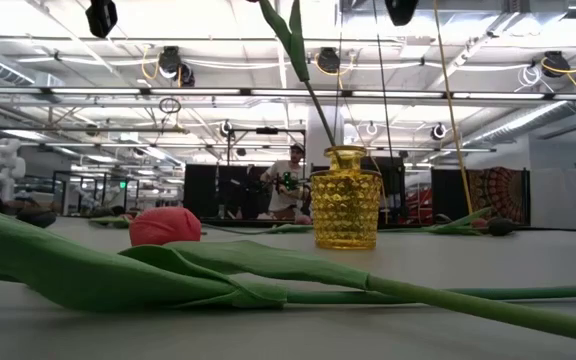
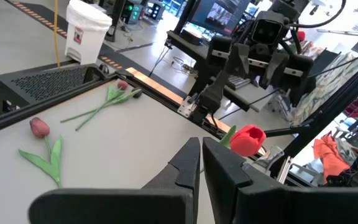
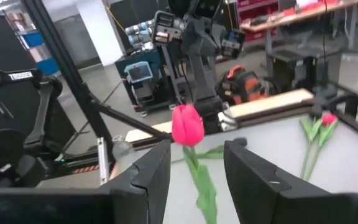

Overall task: Sort flowers into vase by color
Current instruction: Put the top left red flower into the yellow vase

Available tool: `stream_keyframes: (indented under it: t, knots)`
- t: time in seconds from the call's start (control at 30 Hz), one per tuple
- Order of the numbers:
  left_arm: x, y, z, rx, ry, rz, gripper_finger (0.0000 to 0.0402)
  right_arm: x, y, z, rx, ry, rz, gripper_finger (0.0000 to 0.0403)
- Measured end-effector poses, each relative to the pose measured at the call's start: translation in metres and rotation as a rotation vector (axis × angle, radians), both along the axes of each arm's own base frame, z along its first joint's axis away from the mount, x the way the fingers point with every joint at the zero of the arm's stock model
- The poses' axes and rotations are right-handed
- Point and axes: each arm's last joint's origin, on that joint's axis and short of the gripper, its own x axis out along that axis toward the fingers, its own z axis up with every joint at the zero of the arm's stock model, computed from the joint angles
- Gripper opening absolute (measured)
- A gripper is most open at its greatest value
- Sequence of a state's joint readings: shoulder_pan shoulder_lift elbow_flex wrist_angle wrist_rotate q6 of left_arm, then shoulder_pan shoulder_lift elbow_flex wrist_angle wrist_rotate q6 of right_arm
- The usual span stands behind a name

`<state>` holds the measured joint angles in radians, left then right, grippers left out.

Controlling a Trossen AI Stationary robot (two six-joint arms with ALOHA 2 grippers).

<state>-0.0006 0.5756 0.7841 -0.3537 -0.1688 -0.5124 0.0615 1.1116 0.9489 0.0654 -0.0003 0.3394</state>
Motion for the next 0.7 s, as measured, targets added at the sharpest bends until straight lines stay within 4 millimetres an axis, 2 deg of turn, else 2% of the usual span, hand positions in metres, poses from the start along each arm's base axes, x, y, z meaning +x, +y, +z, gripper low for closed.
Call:
stream_keyframes:
  t: [0.23,0.57,0.7]
  knots:
    - [0.000,0.000,0.000,0.025,0.004,-0.003,0.0026,-0.011,0.008,-0.003,0.109,0.088,0.020,0.0141]
    - [0.000,0.000,0.000,0.022,0.003,-0.003,0.0026,-0.016,0.020,-0.014,0.204,0.225,0.042,0.0141]
    - [0.000,0.000,0.000,0.022,0.004,-0.003,0.0026,-0.018,0.022,-0.018,0.218,0.274,0.044,0.0130]
